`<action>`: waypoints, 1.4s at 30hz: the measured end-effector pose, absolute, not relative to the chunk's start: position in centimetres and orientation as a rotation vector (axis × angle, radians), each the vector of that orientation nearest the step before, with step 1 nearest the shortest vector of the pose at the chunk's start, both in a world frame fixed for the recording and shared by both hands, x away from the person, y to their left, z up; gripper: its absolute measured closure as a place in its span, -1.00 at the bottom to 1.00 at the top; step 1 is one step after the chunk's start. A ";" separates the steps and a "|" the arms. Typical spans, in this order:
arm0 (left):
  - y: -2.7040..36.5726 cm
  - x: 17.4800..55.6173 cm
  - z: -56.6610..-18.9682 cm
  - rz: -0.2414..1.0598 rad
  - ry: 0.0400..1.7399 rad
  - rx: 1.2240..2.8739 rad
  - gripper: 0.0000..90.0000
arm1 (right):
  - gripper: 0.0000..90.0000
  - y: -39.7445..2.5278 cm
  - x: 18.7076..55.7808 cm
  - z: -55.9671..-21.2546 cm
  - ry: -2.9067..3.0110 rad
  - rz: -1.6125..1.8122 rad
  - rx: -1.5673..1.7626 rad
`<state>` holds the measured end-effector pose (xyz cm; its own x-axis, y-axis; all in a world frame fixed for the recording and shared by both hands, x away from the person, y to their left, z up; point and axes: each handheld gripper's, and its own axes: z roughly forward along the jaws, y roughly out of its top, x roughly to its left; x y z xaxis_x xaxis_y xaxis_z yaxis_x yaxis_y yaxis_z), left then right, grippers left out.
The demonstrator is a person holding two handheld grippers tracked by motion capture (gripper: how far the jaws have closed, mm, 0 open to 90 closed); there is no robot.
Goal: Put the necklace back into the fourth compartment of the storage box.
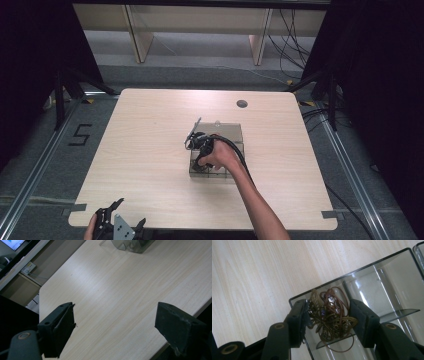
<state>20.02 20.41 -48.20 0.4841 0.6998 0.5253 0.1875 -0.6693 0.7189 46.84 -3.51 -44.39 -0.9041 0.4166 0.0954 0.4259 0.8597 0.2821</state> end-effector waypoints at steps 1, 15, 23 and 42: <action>20.4 20.0 -48.2 1.131 0.733 2.139 -0.65 | 0.11 -3.5 46.9 -44.5 -3.001 -0.461 -0.678; 20.3 20.0 -48.4 1.120 0.743 2.139 -0.65 | -0.03 -4.6 47.1 -44.2 -2.949 -0.574 -0.777; 20.1 20.0 -48.5 1.139 0.747 2.130 -0.65 | -0.04 -5.5 46.7 -42.5 -2.950 -0.633 -0.793; 20.1 20.0 -48.4 1.141 0.747 2.119 -0.65 | -0.01 -7.0 45.3 -40.6 -2.961 -0.675 -0.750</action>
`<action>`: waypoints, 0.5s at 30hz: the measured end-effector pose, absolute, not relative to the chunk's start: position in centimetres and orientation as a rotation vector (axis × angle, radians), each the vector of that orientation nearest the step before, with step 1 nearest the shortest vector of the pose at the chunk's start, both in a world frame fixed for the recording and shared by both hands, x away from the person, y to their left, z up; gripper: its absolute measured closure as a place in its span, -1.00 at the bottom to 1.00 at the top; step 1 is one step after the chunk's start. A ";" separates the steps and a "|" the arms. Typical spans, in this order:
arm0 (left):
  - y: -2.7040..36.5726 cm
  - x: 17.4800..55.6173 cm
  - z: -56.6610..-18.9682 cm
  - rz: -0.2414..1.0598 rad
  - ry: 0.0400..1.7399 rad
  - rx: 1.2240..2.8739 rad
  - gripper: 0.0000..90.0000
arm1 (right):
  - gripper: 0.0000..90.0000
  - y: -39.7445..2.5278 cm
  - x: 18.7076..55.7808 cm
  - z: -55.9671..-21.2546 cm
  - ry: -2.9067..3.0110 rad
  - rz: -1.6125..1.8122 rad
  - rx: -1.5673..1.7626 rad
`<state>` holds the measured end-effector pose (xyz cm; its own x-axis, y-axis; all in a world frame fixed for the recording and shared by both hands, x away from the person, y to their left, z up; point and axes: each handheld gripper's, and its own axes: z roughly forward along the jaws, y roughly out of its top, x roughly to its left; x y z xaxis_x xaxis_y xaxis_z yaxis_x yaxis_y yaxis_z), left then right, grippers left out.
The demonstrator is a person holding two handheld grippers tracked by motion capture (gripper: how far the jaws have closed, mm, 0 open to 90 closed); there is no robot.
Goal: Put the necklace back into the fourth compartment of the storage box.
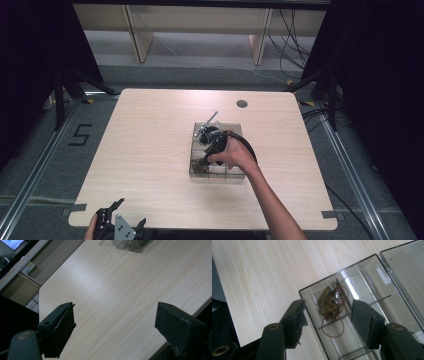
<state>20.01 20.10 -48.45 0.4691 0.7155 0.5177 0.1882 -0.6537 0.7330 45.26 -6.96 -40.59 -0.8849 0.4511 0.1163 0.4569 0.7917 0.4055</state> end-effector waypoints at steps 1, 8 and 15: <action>20.1 20.0 -48.4 1.141 0.747 2.118 -0.65 | -0.01 -6.9 45.2 -40.6 -2.961 -0.674 -0.751; 20.0 20.0 -48.4 1.149 0.746 2.120 -0.65 | -0.10 -6.9 44.8 -40.3 -2.965 -0.677 -0.730; 20.1 20.0 -48.3 1.124 0.736 2.130 -0.65 | -0.29 -7.2 44.4 -40.0 -2.972 -0.681 -0.741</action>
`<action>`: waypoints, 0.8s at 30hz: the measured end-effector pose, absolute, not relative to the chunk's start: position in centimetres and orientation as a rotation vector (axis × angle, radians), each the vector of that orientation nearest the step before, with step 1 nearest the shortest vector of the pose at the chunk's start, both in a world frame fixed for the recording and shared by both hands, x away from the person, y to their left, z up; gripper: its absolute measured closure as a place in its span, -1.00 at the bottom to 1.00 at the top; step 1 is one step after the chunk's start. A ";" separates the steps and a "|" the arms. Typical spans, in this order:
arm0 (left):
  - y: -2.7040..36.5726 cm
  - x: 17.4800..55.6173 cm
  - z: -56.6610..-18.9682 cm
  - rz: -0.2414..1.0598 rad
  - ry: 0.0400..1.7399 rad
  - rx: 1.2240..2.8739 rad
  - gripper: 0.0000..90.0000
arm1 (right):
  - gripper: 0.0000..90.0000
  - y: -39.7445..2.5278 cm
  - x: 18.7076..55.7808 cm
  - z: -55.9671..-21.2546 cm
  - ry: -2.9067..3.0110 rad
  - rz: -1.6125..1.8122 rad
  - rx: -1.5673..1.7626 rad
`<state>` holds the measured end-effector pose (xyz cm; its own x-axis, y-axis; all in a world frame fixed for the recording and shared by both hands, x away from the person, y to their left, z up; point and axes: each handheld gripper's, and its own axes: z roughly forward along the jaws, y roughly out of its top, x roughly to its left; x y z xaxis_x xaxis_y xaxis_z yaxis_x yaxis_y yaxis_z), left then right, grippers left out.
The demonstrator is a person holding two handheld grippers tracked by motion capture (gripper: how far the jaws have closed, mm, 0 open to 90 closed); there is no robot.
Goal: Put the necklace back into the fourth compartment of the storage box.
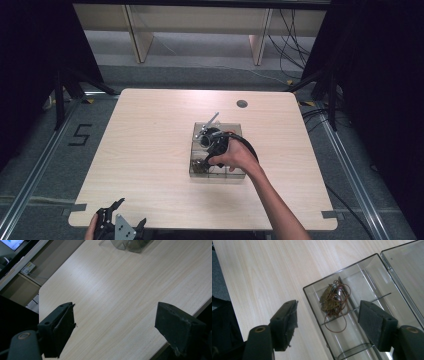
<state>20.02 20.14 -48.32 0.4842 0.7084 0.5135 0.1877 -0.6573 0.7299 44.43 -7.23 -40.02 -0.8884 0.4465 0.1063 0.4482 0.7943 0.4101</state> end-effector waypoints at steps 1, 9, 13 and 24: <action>20.1 20.0 -48.4 1.131 0.734 2.120 -0.65 | -0.30 -7.3 44.4 -40.0 -2.982 -0.684 -0.741; 20.2 20.0 -48.4 1.134 0.733 2.122 -0.65 | -0.35 -7.8 44.2 -39.9 -2.975 -0.702 -0.753; 20.2 20.0 -48.4 1.134 0.730 2.126 -0.65 | -0.36 -8.2 43.9 -39.8 -2.976 -0.714 -0.758; 20.2 20.0 -48.4 1.130 0.731 2.142 -0.65 | -0.41 -9.3 43.3 -39.6 -2.974 -0.754 -0.797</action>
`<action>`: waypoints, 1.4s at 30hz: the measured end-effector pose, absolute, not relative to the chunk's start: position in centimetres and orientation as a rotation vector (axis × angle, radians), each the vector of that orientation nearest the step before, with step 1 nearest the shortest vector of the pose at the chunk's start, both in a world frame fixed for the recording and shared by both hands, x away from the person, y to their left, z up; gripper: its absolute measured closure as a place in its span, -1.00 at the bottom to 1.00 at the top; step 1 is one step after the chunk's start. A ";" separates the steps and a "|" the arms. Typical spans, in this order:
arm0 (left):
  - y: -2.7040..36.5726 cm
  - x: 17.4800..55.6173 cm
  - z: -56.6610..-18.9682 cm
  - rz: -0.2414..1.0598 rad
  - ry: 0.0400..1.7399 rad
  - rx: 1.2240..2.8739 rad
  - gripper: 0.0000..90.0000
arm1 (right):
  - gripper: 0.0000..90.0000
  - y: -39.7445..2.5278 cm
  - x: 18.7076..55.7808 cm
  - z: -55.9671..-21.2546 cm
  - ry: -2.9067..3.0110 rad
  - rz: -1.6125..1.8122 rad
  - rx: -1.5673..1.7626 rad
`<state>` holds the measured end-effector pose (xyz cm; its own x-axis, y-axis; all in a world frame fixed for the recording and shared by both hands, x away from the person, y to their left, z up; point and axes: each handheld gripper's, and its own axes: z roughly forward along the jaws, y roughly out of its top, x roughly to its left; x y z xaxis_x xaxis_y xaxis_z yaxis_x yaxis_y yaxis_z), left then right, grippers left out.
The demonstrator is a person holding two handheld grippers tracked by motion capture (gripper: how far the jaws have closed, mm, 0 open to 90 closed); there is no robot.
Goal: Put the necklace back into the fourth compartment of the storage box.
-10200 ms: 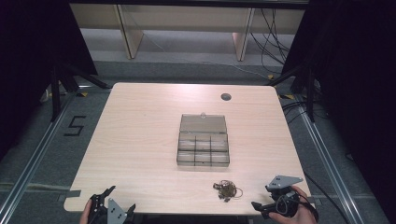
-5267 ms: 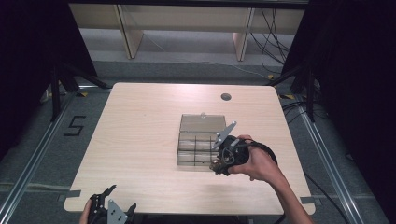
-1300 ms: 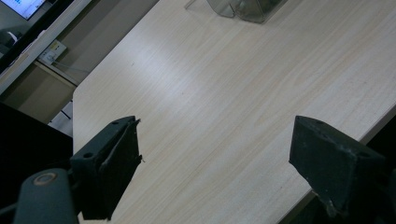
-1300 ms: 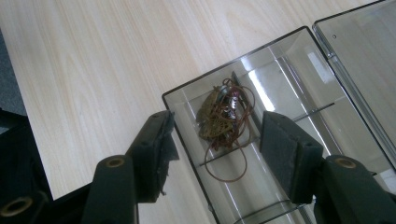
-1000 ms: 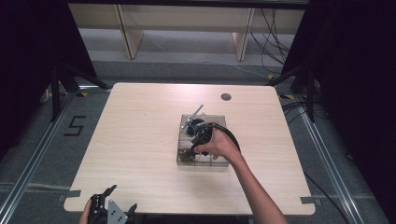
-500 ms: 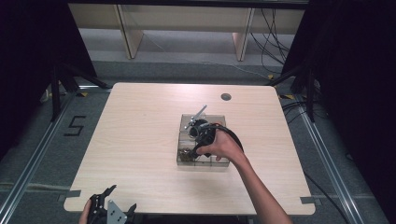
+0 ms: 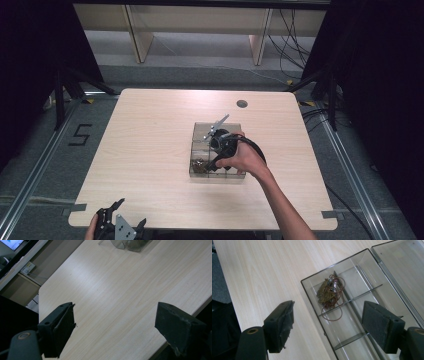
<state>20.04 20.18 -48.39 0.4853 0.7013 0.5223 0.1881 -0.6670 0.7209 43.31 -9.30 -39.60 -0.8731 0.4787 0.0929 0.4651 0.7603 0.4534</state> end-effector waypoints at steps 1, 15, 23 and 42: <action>20.1 20.0 -48.5 1.129 0.735 2.126 -0.65 | -0.41 -9.4 43.2 -39.5 2.919 0.742 0.799; 20.1 20.1 -48.4 1.123 0.736 2.136 -0.65 | -0.47 -10.2 42.4 -39.2 2.902 0.790 0.755; 20.0 20.0 -48.6 1.122 0.732 2.127 -0.65 | -0.46 -11.6 41.5 -39.5 2.892 0.822 0.747; 20.0 20.0 -48.5 1.117 0.728 2.138 -0.65 | -0.49 -13.8 40.0 -40.2 2.875 0.873 0.814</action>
<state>20.04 19.98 -48.54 0.4923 0.7029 0.5133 0.1865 -0.6612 0.7266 40.03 -13.84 -40.15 -0.8629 0.4909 0.1205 0.4750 0.7060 0.5254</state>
